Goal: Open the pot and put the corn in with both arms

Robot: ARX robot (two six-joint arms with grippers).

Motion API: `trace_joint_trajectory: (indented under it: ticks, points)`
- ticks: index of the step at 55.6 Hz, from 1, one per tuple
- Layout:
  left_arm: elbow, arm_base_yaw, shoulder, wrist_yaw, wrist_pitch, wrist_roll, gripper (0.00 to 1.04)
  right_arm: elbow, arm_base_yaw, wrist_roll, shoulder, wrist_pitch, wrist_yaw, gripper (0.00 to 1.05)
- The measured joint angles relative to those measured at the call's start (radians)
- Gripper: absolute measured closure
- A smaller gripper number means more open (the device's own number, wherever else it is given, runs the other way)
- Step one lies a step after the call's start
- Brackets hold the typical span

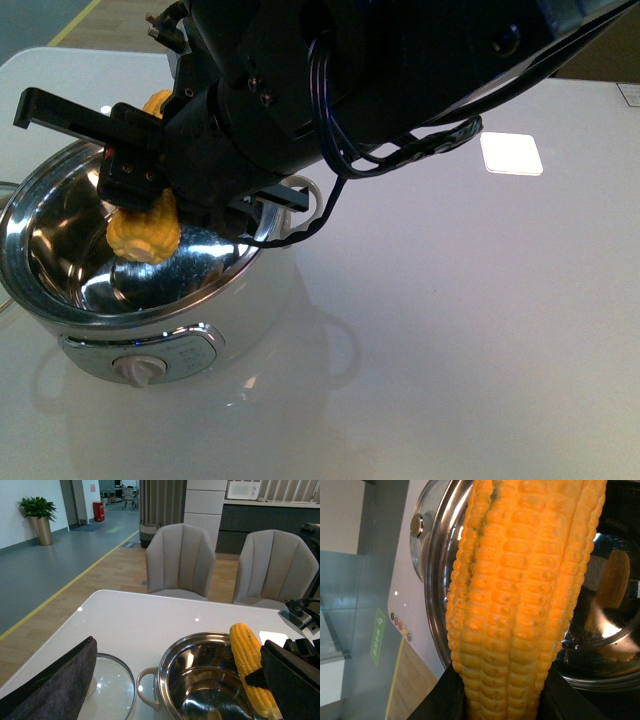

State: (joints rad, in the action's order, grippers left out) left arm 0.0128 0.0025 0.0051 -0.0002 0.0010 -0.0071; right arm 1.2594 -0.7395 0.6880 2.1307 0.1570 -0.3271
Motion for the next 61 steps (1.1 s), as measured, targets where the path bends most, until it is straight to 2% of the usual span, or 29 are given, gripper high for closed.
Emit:
trace_joint_trajectory:
  ticks: [9, 14, 18, 35, 47, 54, 61]
  points:
    - [0.0, 0.0, 0.0, 0.0, 0.0, 0.0, 0.07, 0.006, -0.007, -0.005, 0.024, -0.017, 0.002, 0.82]
    - [0.0, 0.0, 0.0, 0.0, 0.0, 0.0, 0.07, 0.006, -0.006, -0.004, 0.027, -0.015, 0.006, 0.61]
    - [0.0, 0.0, 0.0, 0.0, 0.0, 0.0, 0.07, 0.006, -0.006, -0.004, 0.027, -0.014, 0.006, 0.49]
    - [0.0, 0.0, 0.0, 0.0, 0.0, 0.0, 0.07, -0.011, 0.02, -0.003, 0.006, -0.003, 0.013, 0.07]
    - [0.0, 0.0, 0.0, 0.0, 0.0, 0.0, 0.07, -0.083, 0.075, -0.003, -0.071, 0.024, 0.019, 0.09]
    - [0.0, 0.0, 0.0, 0.0, 0.0, 0.0, 0.07, -0.178, 0.157, -0.005, -0.174, 0.053, 0.028, 0.09]
    - [0.0, 0.0, 0.0, 0.0, 0.0, 0.0, 0.07, -0.274, 0.253, -0.053, -0.302, 0.056, 0.106, 0.09]
